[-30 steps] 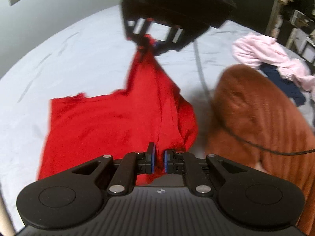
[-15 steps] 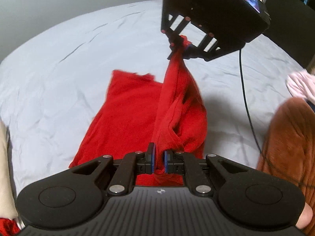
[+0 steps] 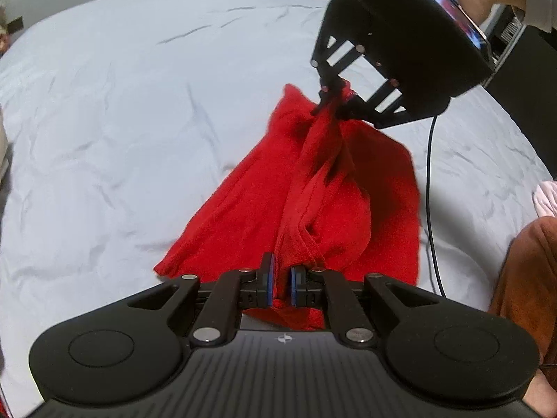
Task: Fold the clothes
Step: 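Lift and fold the held end over with the right tool while the left tool holds, then open the right tool to release the folded end onto the shirt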
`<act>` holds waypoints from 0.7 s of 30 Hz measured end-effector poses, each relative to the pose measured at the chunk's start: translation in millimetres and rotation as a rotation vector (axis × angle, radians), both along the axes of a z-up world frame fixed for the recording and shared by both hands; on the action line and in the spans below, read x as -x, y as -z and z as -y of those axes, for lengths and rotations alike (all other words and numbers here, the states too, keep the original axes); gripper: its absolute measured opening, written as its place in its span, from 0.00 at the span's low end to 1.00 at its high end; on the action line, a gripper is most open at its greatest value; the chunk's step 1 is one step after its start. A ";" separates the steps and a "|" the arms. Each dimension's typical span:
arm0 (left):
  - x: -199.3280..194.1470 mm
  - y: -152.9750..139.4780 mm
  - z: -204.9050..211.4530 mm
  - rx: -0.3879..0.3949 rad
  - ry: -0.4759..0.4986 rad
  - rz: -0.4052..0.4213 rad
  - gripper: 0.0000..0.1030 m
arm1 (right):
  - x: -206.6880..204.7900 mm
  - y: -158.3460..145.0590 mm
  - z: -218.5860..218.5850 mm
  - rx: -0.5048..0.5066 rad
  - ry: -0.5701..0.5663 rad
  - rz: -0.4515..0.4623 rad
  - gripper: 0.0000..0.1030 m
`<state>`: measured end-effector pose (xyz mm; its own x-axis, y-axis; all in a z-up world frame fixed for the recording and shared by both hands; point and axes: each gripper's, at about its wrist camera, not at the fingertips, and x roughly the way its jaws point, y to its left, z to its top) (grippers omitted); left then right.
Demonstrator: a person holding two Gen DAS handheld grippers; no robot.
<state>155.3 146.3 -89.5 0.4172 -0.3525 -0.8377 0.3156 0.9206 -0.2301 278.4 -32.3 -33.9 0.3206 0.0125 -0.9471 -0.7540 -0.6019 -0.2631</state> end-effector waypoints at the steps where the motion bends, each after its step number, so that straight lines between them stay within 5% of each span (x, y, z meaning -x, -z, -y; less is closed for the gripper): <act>1: -0.4 1.4 -2.3 0.004 -0.006 -0.002 0.08 | -2.4 2.0 -1.7 -0.005 0.005 -0.003 0.09; 12: 11.5 -15.3 -28.7 -0.044 -0.126 0.015 0.12 | -16.0 -16.5 -3.9 -0.122 0.103 0.068 0.33; 21: 33.7 -52.2 -23.6 -0.120 -0.136 0.087 0.12 | -0.1 -56.4 16.2 -0.165 0.168 0.131 0.34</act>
<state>121.6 169.9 -37.3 0.5269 -0.1881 -0.8288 0.2007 0.9752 -0.0937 278.5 -48.5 22.5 0.4513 0.0997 -0.8868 -0.7923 -0.4124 -0.4496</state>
